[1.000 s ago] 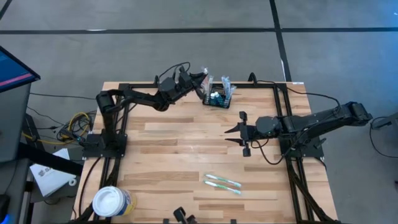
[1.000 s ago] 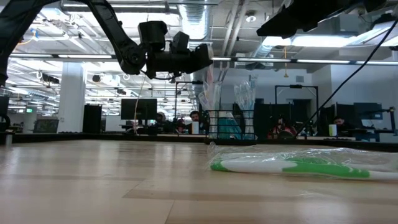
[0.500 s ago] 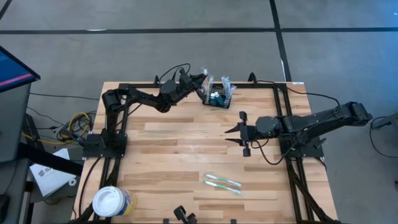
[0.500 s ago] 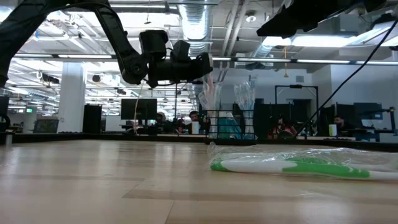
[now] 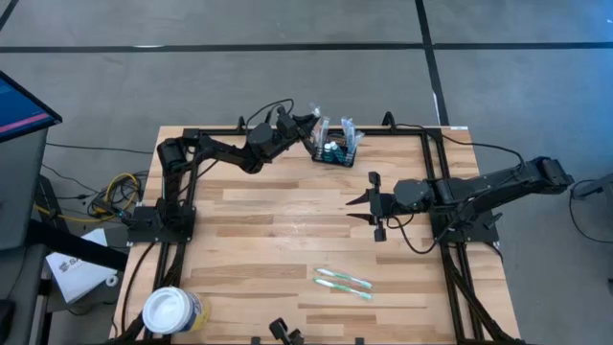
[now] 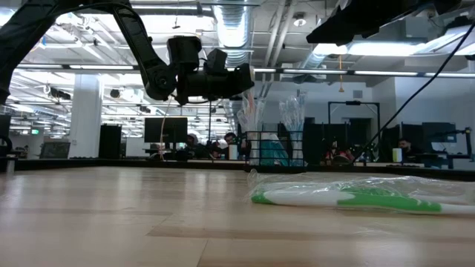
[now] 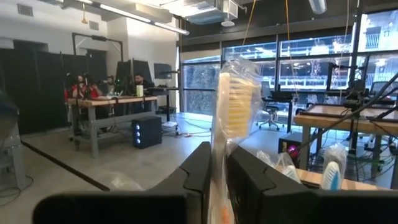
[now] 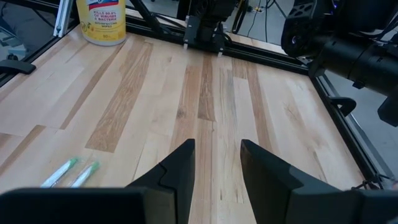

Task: Pick & Place toothbrushing station
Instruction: Put the orange toothbrush into the mesh organizer

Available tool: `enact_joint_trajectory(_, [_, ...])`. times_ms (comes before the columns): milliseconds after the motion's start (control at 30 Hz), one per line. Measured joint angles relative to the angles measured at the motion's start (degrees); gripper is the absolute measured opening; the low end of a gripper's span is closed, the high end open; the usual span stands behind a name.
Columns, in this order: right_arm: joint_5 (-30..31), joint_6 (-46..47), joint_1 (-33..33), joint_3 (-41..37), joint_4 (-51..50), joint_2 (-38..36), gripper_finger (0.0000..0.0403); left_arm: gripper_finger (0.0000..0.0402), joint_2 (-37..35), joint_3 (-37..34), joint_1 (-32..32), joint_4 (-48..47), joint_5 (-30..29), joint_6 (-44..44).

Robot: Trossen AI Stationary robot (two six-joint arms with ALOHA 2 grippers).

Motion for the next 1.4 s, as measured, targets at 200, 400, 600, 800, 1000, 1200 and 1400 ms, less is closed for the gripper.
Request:
enact_joint_trajectory(200, [0.0, 0.1, 0.0, 0.0, 0.0, 0.0, 0.0118, 0.0039, 0.0, 0.0, 0.0, -0.8, 0.0, -0.2])
enact_joint_trajectory(400, [0.0, 0.1, 0.0, 0.0, 0.0, 0.0, 0.0118, 0.0037, 0.0, 0.0, 0.0, -1.0, 0.0, -1.1])
enact_joint_trajectory(600, [0.0, 0.1, 0.0, 0.0, 0.0, 0.0, 0.0118, 0.0053, 0.0, 0.0, 0.0, -4.5, 1.2, -2.7])
enact_joint_trajectory(800, [0.0, 0.1, 0.0, 0.0, 0.0, 0.0, 0.0118, 0.0088, 0.0, 0.0, 0.0, -5.4, 1.5, -2.8])
enact_joint_trajectory(1000, [0.0, 0.1, 0.0, 0.0, 0.0, 0.0, 0.0118, 0.0117, 0.0, 0.0, -0.2, -6.1, 1.5, -3.2])
enact_joint_trajectory(1200, [0.0, 0.1, 0.0, 0.0, 0.0, 0.0, 0.0118, 0.0134, 0.0, 0.0, -0.2, -6.1, 1.5, -3.2])
enact_joint_trajectory(1400, [0.0, 0.1, 0.0, 0.0, 0.0, 0.0, 0.0118, 0.0127, 0.0, 0.0, -0.2, -7.1, 1.3, -3.2])
